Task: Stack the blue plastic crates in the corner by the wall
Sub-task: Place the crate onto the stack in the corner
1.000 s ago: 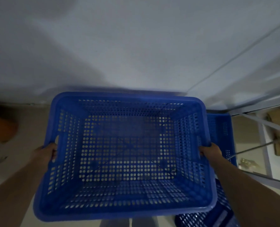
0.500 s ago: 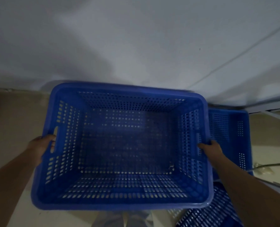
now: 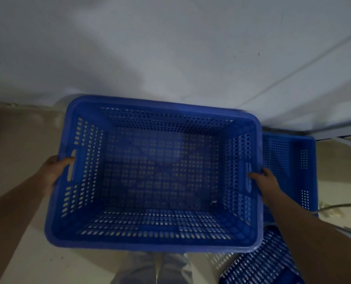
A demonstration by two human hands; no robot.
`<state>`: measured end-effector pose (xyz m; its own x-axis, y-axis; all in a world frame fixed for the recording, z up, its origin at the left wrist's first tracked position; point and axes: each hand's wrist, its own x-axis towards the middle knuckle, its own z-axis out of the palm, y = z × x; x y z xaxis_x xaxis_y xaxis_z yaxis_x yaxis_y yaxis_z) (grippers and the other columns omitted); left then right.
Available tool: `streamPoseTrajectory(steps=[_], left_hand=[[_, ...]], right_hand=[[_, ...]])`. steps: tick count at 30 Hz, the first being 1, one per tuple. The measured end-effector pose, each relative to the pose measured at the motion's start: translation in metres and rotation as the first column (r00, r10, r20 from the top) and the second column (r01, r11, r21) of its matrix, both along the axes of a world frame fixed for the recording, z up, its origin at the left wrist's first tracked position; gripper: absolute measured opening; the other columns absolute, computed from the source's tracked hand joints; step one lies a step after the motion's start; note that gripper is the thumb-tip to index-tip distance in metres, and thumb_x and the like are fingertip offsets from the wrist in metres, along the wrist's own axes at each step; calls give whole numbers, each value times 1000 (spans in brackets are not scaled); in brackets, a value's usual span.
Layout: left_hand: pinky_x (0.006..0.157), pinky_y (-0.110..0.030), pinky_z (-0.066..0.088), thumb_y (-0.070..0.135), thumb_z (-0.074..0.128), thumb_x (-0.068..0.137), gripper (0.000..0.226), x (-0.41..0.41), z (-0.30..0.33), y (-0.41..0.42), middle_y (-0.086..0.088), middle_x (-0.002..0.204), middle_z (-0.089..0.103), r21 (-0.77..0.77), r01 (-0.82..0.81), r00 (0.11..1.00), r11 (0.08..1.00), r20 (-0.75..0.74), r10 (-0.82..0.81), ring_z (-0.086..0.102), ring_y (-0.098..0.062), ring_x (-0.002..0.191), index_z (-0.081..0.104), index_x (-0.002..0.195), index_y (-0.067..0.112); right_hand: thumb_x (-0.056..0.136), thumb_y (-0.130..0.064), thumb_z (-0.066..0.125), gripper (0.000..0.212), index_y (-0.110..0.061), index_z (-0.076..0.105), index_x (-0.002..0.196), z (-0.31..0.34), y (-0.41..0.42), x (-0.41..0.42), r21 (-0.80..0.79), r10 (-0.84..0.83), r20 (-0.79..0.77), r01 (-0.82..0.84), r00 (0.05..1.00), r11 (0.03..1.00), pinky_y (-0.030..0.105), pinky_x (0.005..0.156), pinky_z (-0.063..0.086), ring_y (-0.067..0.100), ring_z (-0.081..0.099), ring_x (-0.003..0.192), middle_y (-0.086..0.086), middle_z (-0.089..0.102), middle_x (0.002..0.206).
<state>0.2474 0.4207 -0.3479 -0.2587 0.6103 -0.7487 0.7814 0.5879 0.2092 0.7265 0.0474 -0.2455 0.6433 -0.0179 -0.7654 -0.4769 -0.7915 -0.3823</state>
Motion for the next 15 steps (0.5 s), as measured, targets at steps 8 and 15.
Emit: streamPoseTrajectory(steps=[8, 15], left_hand=[[102, -48, 46, 31, 61, 90, 59, 52, 85, -27, -27, 134, 54, 24, 64, 998, 998, 25, -65, 54, -44, 119, 48, 135, -3], [76, -37, 47, 25, 48, 94, 26, 114, 192, -64, -24, 100, 65, 5, 696, 713, 718, -118, -691, 62, -36, 86, 56, 80, 5]], right_hand=[[93, -19, 59, 62, -7, 32, 148, 26, 14, -4, -30, 44, 11, -43, 999, 999, 45, 93, 43, 40, 48, 125, 17, 42, 148], [96, -23, 53, 41, -4, 49, 132, 91, 16, -23, -128, 368, 54, -359, 928, 925, 44, 78, 49, 35, 59, 93, 22, 59, 119]])
